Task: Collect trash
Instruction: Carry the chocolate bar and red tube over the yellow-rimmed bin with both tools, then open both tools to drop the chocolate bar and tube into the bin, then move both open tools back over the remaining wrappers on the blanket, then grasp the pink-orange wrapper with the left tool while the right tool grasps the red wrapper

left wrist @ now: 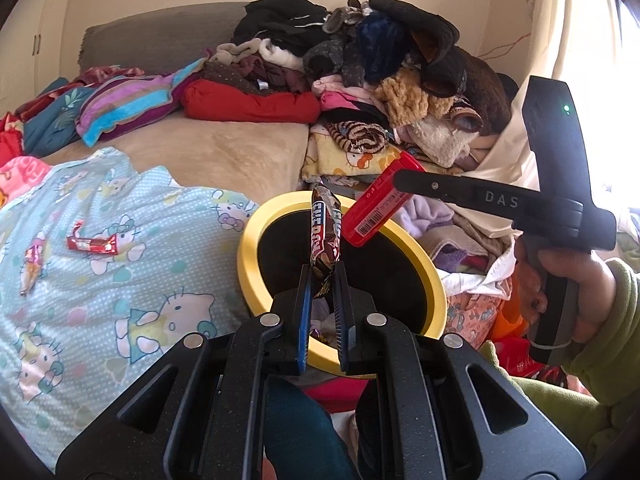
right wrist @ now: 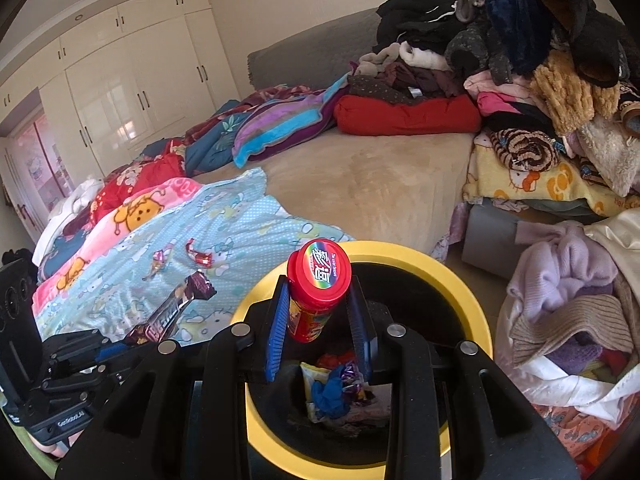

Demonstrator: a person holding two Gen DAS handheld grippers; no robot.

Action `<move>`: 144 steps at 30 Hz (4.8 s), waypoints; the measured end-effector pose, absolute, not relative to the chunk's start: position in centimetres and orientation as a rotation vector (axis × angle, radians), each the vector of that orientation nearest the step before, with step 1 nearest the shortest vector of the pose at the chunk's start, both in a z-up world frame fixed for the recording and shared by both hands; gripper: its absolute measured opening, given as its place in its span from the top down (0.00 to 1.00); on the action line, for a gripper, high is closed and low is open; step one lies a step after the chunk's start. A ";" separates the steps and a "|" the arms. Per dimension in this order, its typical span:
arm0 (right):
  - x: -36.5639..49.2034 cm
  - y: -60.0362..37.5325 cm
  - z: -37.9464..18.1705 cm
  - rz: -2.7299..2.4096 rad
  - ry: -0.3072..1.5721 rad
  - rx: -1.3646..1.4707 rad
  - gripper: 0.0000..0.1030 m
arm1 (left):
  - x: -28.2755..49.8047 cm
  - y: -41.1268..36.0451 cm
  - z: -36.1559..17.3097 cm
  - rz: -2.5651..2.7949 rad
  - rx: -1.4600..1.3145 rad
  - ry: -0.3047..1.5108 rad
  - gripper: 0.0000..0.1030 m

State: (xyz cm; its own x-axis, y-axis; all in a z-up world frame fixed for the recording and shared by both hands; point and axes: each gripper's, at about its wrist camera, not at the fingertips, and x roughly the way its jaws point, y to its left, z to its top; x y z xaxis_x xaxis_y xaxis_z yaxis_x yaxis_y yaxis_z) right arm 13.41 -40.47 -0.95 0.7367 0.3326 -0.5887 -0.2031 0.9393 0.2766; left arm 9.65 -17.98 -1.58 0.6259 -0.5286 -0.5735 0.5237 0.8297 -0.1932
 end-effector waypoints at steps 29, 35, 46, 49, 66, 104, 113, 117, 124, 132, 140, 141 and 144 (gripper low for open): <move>14.9 -44.8 -4.5 0.195 0.759 0.280 0.73 | 12.4 -24.1 -4.9 -0.672 0.091 0.731 0.94; 15.1 -45.0 -5.1 0.189 0.774 0.287 0.73 | 13.4 -24.4 -5.5 -0.669 0.099 0.747 0.94; 15.3 -45.5 -5.7 0.175 0.794 0.311 0.72 | 15.2 -24.8 -5.9 -0.639 0.077 0.759 0.94; 15.5 -45.5 -6.1 0.182 0.818 0.325 0.69 | 15.3 -24.4 -5.9 -0.620 0.066 0.756 0.81; 14.0 -43.0 -3.6 0.188 0.721 0.249 0.34 | 15.1 -19.7 -4.0 -0.519 -0.052 0.712 0.10; 17.9 -23.5 -3.0 0.448 0.684 -0.032 0.23 | 16.3 0.6 -3.6 -0.107 -0.272 0.631 0.10; 24.1 -18.0 -5.8 0.480 0.808 0.049 0.25 | 17.3 7.1 -5.4 0.009 -0.346 0.645 0.10; 27.1 -15.6 -7.4 0.475 0.849 0.047 0.33 | 18.4 9.2 -6.4 0.042 -0.359 0.665 0.16; 31.2 -13.3 -10.2 0.481 0.914 0.109 0.51 | 20.5 11.0 -8.0 0.057 -0.372 0.703 0.35; 34.8 -12.3 -13.5 0.458 0.992 0.205 0.56 | 23.3 11.8 -9.5 0.041 -0.371 0.742 0.42; 33.9 -11.9 -14.1 0.463 0.965 0.156 0.99 | 25.3 11.2 -11.4 0.034 -0.374 0.791 0.50; 33.6 -11.8 -14.0 0.465 0.959 0.142 0.99 | 25.5 11.2 -11.7 0.036 -0.374 0.798 0.54; 32.2 -11.9 -13.5 0.479 0.934 0.098 0.99 | 26.0 11.0 -12.3 0.052 -0.367 0.822 0.71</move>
State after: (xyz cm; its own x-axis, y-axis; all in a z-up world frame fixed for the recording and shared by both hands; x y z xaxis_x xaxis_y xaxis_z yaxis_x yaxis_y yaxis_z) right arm 32.21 -11.86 -13.51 0.4978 0.4370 -0.7491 -0.3536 0.8910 0.2848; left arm 25.98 10.99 -12.27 0.6835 -0.0954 -0.7237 -0.1865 0.9357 -0.2995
